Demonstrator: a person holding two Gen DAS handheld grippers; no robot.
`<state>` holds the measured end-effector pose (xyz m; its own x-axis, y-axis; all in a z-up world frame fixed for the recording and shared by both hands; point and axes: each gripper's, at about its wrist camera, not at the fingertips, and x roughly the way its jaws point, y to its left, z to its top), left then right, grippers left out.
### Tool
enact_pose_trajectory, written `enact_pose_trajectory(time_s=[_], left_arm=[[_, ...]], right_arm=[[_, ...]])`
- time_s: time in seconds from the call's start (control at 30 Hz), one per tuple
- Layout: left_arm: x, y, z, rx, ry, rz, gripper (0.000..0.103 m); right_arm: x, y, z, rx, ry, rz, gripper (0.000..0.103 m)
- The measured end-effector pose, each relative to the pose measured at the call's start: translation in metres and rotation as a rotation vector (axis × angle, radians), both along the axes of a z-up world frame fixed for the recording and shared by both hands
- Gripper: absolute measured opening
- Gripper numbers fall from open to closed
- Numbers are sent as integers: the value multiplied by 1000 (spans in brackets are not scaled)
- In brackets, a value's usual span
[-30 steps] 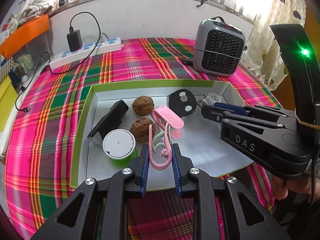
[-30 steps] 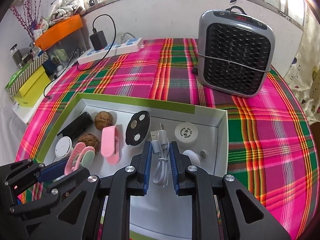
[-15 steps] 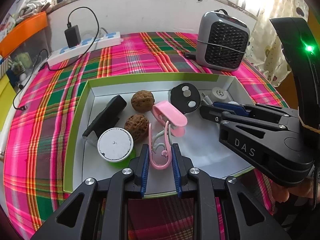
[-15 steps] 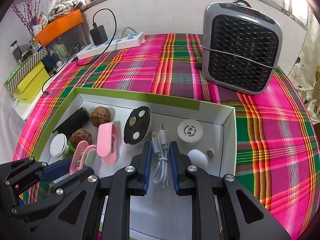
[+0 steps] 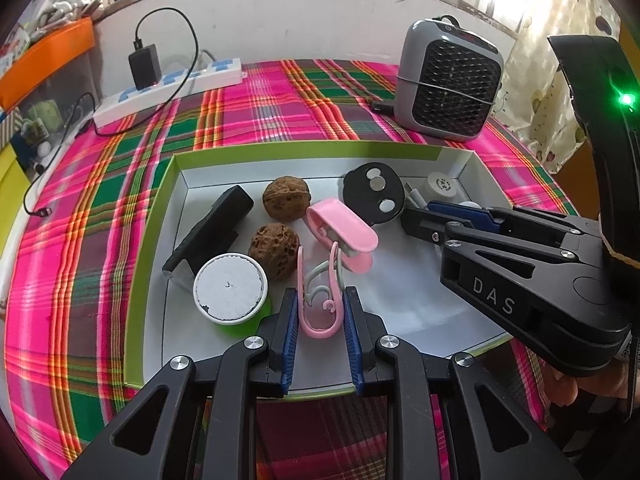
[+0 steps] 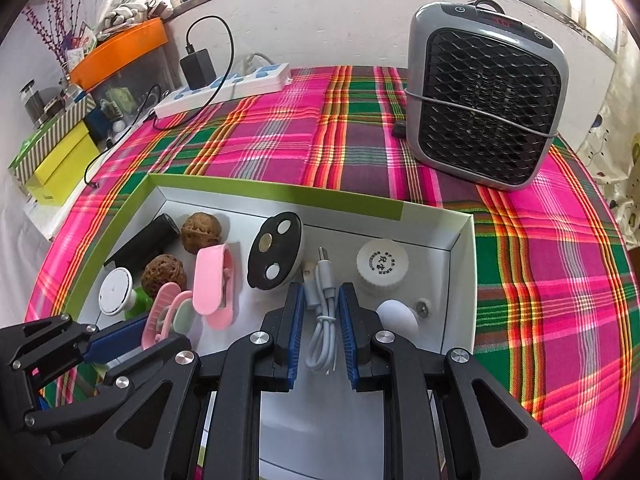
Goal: Organize objects
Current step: 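Open the right tool to release the cable while the left tool releases the pink hook clip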
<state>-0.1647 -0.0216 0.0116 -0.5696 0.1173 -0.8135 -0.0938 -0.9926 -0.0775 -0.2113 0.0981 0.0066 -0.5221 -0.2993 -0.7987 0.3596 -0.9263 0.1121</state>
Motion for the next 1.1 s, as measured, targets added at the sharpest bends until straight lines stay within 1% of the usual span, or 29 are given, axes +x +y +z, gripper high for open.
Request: enact_pose_trajectory(time_s=[0.37,0.67,1.1], left_arm=[[0,-1,-1,3,-7,6,21],[-1,-3,-1,-5,-12,19,26],[-2,-4,0,-8,-18,24,27]], right_arm=[[-1,0,0,3,1,1,19],[-1,0,-1,4,2,0,19],[1,0,-1,8,3,-3,20]])
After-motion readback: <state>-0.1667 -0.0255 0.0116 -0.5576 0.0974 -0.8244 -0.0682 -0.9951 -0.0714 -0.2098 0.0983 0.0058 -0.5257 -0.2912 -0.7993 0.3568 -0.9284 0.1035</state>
